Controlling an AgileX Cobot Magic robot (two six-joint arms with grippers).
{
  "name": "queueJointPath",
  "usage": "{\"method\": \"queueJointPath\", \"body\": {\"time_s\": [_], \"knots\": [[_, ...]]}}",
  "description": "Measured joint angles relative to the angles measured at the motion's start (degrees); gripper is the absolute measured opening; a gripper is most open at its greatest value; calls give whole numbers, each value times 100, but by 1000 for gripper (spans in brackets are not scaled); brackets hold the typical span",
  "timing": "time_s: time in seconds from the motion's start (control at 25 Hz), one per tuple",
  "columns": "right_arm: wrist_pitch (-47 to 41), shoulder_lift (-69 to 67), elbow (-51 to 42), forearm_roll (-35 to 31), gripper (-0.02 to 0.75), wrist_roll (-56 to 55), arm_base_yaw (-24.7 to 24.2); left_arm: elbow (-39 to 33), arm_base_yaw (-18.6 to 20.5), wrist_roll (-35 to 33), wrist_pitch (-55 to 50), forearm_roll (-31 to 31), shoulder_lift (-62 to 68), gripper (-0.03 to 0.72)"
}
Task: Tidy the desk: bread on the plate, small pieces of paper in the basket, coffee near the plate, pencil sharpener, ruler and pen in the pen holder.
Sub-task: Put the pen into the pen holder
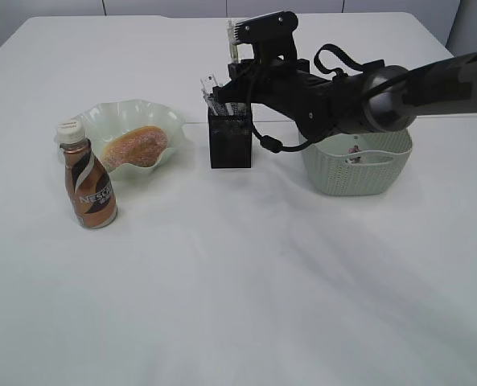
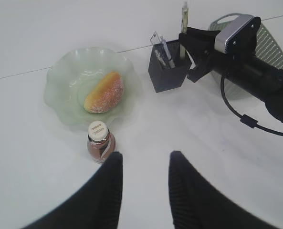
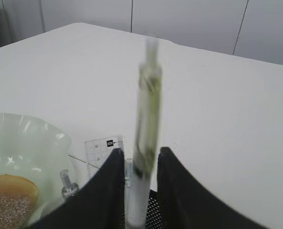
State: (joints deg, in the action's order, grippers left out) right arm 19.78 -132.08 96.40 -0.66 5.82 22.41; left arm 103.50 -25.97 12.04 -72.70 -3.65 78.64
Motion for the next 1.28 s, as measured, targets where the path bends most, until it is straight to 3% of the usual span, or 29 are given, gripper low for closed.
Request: {"method": "queueJointPath", "body": {"time_s": [0.2, 0.48, 1.0, 1.12, 1.28], "knots": [[2, 0, 0, 23, 286, -160, 0, 0, 0, 0, 0, 0, 0, 236], [-114, 23, 0, 66, 310, -582, 0, 0, 0, 0, 0, -69, 0, 236], [-4202, 1594, 0, -545, 312, -884, 0, 0, 0, -35, -2, -598, -338, 247], [-5056, 2150, 0, -598, 314, -895, 0, 0, 0, -68, -2, -551, -573, 302], [-5865, 2881, 0, -667, 376, -860, 0, 0, 0, -95, -12, -489, -959, 391]]}}
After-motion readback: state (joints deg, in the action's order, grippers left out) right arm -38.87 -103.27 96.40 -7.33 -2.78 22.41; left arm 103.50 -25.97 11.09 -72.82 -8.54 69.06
